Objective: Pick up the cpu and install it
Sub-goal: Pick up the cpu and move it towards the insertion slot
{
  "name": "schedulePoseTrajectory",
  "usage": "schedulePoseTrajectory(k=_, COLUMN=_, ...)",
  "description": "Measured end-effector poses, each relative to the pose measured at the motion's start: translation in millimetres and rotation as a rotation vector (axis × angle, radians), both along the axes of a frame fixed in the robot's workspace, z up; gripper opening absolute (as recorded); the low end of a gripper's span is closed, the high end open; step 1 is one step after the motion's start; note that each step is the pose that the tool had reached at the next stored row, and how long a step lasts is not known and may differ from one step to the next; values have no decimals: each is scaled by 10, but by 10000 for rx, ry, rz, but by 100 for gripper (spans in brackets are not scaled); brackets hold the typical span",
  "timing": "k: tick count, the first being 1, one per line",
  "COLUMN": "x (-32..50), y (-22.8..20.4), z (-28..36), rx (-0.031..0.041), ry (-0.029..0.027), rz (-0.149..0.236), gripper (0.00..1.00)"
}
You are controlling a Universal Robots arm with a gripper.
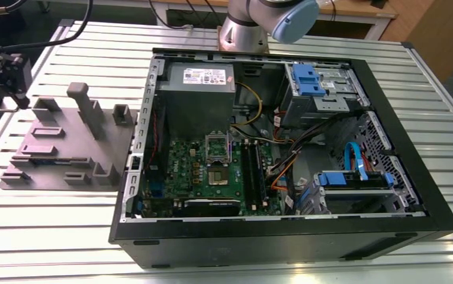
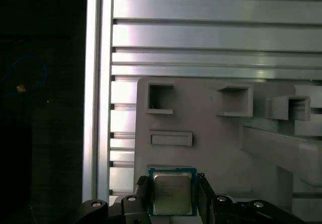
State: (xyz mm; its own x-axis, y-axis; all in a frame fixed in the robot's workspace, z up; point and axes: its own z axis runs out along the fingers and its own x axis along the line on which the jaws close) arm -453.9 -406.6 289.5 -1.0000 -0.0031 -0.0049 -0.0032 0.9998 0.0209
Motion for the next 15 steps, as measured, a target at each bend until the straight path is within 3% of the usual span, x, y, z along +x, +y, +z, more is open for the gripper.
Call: schedulePoseTrajectory(k=15, x=0, y=0, z=72, rx=1, ry=-1, rz=-30, gripper=47)
